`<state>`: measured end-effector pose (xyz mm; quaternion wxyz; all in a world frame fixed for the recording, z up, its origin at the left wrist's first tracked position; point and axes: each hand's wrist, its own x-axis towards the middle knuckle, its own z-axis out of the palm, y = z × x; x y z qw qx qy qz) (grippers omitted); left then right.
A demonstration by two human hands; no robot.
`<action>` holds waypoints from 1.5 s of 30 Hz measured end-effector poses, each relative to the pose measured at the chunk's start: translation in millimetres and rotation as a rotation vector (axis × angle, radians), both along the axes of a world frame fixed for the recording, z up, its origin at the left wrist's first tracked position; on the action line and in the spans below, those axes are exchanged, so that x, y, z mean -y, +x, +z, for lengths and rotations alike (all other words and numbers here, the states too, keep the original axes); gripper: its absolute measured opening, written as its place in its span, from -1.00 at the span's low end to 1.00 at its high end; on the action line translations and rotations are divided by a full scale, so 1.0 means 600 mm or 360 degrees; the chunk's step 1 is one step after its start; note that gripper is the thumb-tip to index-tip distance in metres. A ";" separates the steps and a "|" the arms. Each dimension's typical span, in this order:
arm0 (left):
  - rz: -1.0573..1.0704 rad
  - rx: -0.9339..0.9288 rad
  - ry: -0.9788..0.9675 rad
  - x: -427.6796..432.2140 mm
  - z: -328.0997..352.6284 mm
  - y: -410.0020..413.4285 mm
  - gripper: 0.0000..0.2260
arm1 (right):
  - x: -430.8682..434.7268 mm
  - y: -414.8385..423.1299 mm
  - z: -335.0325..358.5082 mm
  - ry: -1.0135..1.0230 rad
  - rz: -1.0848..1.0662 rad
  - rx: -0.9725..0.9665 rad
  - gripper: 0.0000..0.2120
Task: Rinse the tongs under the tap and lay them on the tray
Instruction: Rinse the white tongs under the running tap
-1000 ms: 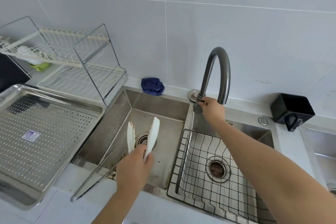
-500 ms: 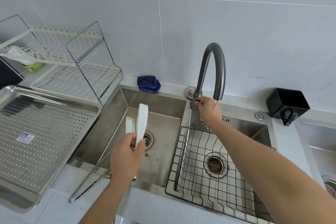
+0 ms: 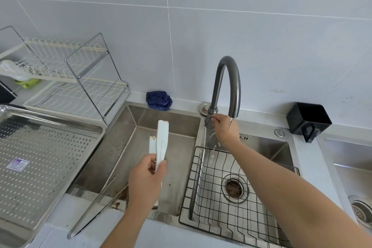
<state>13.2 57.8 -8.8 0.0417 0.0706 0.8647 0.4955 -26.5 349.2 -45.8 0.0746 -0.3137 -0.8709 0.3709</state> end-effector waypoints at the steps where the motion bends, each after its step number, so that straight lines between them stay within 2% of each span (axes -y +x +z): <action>1: 0.0003 0.0002 0.0006 0.000 0.001 0.001 -0.85 | 0.001 -0.001 -0.001 -0.0115 -0.0063 -0.0035 -0.75; 5: -0.0004 0.0000 0.0015 -0.001 0.005 0.003 -0.86 | -0.001 0.000 -0.008 -0.0422 -0.0259 -0.0145 -0.65; 9: -0.0008 -0.0030 0.0012 -0.002 0.004 0.004 -0.89 | 0.002 0.003 -0.006 -0.0399 -0.0200 -0.0228 -0.70; 14: -0.0022 -0.0046 0.0029 -0.007 0.002 0.003 -0.91 | 0.003 0.007 -0.002 -0.0310 -0.0136 -0.0171 -0.70; 17: 0.0028 0.0089 0.0194 -0.015 -0.002 0.004 -0.90 | 0.016 0.032 0.000 -0.0089 -0.0066 -0.0112 -0.75; 20: 0.0114 0.0394 0.0490 -0.024 -0.007 0.010 -0.93 | 0.057 0.083 -0.020 -0.0234 -0.0248 -0.0190 -0.68; 22: 0.0124 0.0596 0.0628 -0.030 -0.012 0.018 -0.95 | 0.091 0.114 -0.044 -0.0450 -0.0314 -0.0172 -0.69; 23: 0.0109 0.0654 0.0660 -0.034 -0.013 0.024 -0.96 | 0.106 0.126 -0.051 -0.0680 -0.0309 -0.0123 -0.68; 26: 0.0048 0.0707 0.0671 -0.049 -0.019 0.046 -0.98 | 0.138 0.139 -0.050 -0.1622 -0.0312 -0.0130 -0.65; 27: 0.0020 0.0700 0.0653 -0.053 -0.021 0.053 -0.98 | 0.140 0.140 -0.046 -0.1782 -0.0294 -0.0188 -0.67; 29: -0.0067 0.0668 0.0614 -0.061 -0.024 0.066 -0.98 | 0.138 0.142 -0.038 -0.1870 -0.0195 -0.0274 -0.69; 32: -0.0239 0.0627 0.0572 -0.062 -0.030 0.075 -0.95 | 0.139 0.143 -0.035 -0.1767 -0.0066 -0.0327 -0.77; 35: -0.0334 0.0530 0.0438 -0.060 -0.046 0.062 -0.92 | 0.139 0.136 -0.037 -0.1639 -0.0176 -0.0440 -0.84; 37: -0.0448 0.0579 0.0357 -0.064 -0.057 0.049 -0.92 | 0.143 0.129 -0.031 -0.1523 -0.0295 -0.0489 -0.83; 39: -0.0544 0.0692 0.0404 -0.067 -0.060 0.043 -0.90 | 0.148 0.125 -0.025 -0.1383 -0.0361 -0.0463 -0.81; 41: -0.0635 0.0592 0.0420 -0.066 -0.066 0.034 -0.91 | 0.151 0.121 -0.020 -0.1201 -0.0459 -0.0460 -0.76; 43: -0.0688 0.0490 0.0356 -0.067 -0.073 0.031 -0.84 | 0.146 0.115 -0.013 -0.1008 -0.0593 -0.0449 -0.71; 45: -0.0659 0.0505 0.0394 -0.071 -0.070 0.033 -0.79 | 0.144 0.114 -0.019 -0.0970 -0.0624 -0.0438 -0.72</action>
